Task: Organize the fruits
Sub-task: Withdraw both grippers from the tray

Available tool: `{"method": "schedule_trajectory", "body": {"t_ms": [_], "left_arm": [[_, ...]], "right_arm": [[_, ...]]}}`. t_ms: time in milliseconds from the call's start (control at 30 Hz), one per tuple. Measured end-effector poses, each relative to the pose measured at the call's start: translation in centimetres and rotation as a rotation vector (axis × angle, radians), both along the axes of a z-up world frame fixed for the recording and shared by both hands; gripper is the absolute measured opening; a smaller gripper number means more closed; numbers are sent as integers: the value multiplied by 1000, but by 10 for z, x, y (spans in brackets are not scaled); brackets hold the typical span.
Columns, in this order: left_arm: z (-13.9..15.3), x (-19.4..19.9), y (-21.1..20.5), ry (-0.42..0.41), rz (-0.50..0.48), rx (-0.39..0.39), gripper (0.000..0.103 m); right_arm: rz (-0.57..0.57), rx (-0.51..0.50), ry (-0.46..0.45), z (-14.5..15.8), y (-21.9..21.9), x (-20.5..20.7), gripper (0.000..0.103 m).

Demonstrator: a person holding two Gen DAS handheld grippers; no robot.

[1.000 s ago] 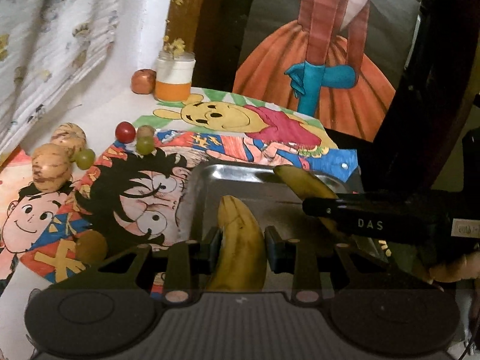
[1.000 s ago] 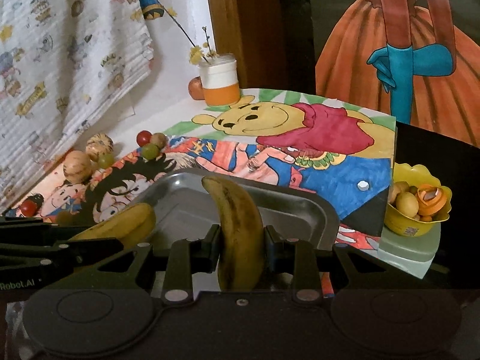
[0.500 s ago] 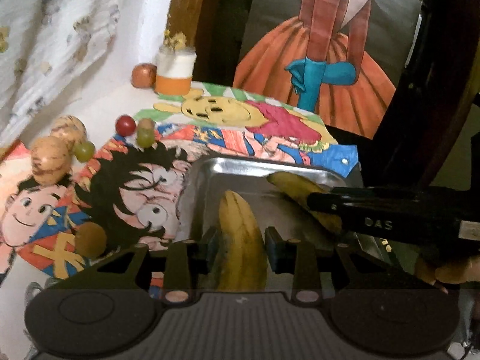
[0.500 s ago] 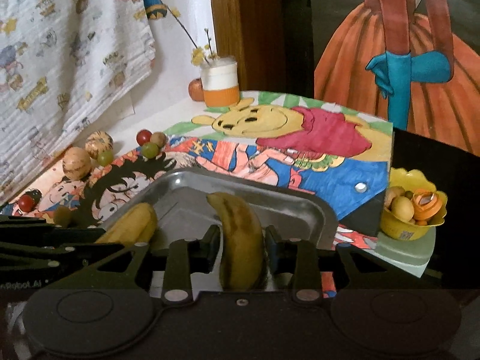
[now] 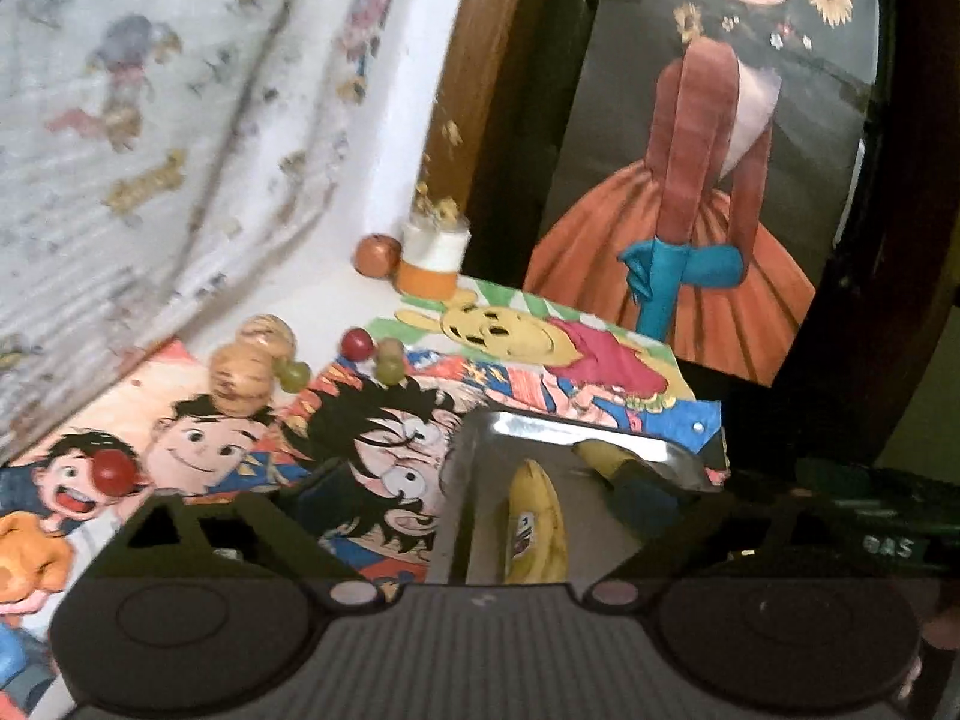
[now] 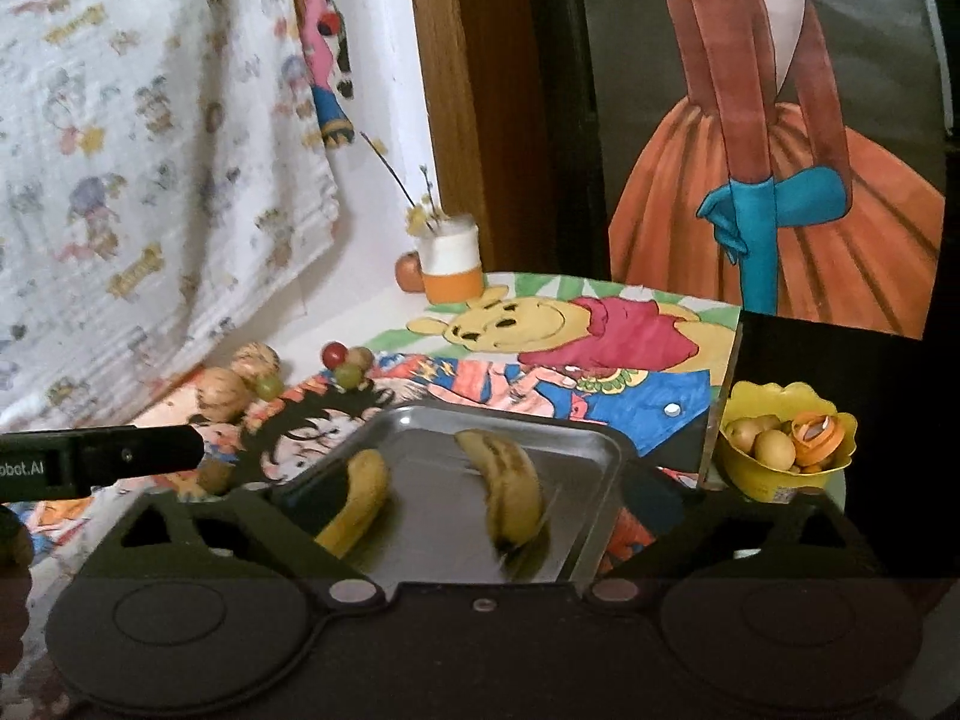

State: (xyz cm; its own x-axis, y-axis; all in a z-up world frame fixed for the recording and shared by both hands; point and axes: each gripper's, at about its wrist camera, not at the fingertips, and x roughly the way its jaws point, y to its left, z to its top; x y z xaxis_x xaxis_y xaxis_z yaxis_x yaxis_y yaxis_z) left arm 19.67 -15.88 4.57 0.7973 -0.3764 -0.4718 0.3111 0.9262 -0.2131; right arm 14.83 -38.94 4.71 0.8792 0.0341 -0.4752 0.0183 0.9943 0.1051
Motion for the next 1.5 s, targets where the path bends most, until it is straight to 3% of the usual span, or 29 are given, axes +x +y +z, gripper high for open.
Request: {"method": "schedule_trajectory", "body": {"t_ms": [233, 533, 833, 967, 1267, 1500], "left_arm": [[9, -37, 16, -16, -1, 10, 103], [-17, -90, 45, 59, 26, -24, 103], [-30, -128, 62, 111, 112, 92, 103], [-31, -142, 70, 102, 141, 137, 103], [-28, -156, 96, 117, 188, 118, 103], [-28, -168, 115, 130, 224, 96, 103]], "right_arm": [[-10, -9, -16, 22, 19, -42, 102], [-104, 54, -24, 17, 49, -111, 102], [-157, 124, 0, 5, 77, -162, 102], [-164, 134, 32, 0, 86, -174, 102], [-194, 151, 103, -8, 101, -192, 102], [-151, 156, 136, -5, 116, -199, 102]]}}
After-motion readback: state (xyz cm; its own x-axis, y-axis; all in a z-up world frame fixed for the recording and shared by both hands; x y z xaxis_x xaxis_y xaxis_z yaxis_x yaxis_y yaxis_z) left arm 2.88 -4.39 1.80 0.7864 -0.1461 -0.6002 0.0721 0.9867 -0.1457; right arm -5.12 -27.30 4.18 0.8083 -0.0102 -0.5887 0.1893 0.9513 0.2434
